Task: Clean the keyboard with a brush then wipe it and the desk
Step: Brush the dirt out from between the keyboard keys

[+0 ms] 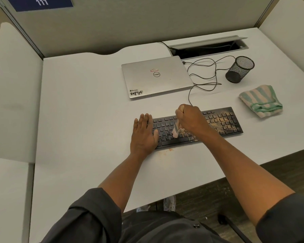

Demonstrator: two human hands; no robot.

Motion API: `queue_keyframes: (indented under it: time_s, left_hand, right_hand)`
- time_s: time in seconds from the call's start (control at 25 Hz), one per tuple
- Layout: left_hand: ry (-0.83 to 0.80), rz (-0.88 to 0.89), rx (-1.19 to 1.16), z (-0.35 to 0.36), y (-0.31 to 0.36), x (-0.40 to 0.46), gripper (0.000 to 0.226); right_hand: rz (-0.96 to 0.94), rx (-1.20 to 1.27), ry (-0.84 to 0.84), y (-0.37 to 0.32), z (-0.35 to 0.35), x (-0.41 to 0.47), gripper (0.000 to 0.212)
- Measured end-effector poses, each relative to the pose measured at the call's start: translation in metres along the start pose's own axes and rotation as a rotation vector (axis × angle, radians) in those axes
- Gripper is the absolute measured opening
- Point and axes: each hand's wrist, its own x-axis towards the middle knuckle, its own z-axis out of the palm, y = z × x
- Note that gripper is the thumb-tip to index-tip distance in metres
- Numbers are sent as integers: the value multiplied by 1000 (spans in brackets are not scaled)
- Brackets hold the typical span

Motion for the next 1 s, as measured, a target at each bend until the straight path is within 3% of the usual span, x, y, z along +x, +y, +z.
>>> queue_keyframes:
  time_s: [0.12, 0.32, 0.52, 0.68, 0.88, 1.0]
  left_hand:
    - [3, 1, -4, 0, 0, 0, 76]
    - [14, 5, 0, 0, 0, 0, 74]
    - [14, 5, -2, 1, 0, -1, 74]
    - [18, 5, -6, 0, 0, 0, 75]
    - [4, 4, -7, 0, 0, 0, 76]
    - [12, 3, -14, 0, 0, -1, 75]
  right_hand:
    - [0, -28, -77, -2, 7, 0, 32]
    - [-9, 70, 52, -4, 3, 1, 33]
    - [13, 55, -75, -1, 11, -1, 34]
    - [62, 206, 102, 0, 6, 0, 28]
    - [32, 207, 18, -9, 17, -11, 28]
    - [15, 92, 132, -7, 15, -14, 29]
